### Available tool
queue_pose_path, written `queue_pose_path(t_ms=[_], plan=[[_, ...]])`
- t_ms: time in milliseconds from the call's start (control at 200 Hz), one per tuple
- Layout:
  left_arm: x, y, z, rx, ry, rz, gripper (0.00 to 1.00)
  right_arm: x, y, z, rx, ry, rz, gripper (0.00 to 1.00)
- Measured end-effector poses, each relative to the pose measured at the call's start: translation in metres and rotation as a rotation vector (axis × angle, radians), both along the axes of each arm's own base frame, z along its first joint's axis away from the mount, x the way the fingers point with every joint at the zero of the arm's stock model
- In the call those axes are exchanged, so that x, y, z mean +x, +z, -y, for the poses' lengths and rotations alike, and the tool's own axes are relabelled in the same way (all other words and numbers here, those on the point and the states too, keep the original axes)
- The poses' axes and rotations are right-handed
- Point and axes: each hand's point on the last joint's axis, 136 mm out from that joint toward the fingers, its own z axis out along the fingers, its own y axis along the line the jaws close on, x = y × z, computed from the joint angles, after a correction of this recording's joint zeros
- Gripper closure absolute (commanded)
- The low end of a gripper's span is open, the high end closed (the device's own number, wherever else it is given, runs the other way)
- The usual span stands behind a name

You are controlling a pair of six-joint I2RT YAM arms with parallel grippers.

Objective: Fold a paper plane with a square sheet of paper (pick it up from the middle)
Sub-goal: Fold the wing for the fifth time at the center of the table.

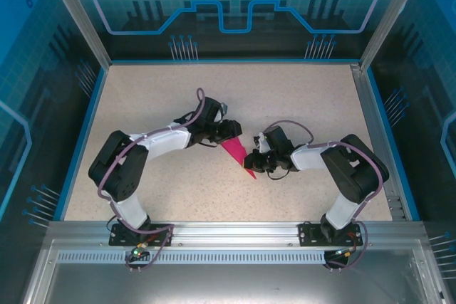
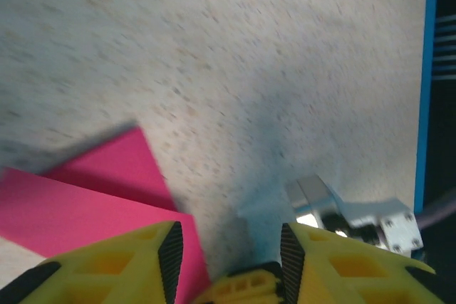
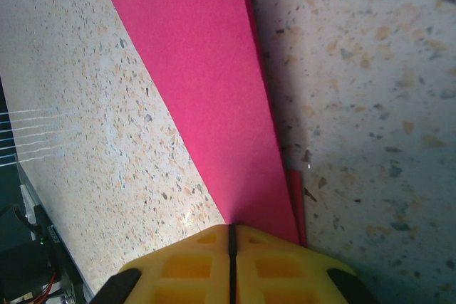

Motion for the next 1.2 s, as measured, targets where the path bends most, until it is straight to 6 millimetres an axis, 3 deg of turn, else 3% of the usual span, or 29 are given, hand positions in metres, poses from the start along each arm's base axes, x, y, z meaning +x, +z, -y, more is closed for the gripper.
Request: queue_pose_path(t_ms=[95,355,650,860,965,1100,1200], plan=[[-0.005,-0.012,0.009,0.002,-0.026,-0.022,0.56,0.000,0.000,0.000,0.002,0.002,-0.001,0.91],[-0.010,-0.068,0.003,0.072,-0.020,-0.126,0.57,0.000,0.002,-0.001,0.005,0.004,0.001,0.89],[-0.007,-0.069,0.001,0.087,-0.026,-0.115,0.57,-0.007,0.016,-0.011,-0.007,0.046,-0.003,0.86],[-0.007,-0.069,0.002,0.088,-0.029,-0.112,0.57,0.009,0.032,-0.025,-0.001,0.052,0.049,0.86],[-0.007,-0.069,0.002,0.088,-0.029,-0.112,0.57,0.014,0.026,-0.028,-0.014,0.048,0.039,0.86],[-0.007,-0.069,0.002,0.088,-0.029,-0.112,0.57,0.011,0.003,-0.019,-0.083,0.034,0.001,0.86],[-0.007,-0.069,0.001,0.090,-0.029,-0.110,0.57,0.012,0.002,-0.017,-0.095,0.035,0.011,0.86]])
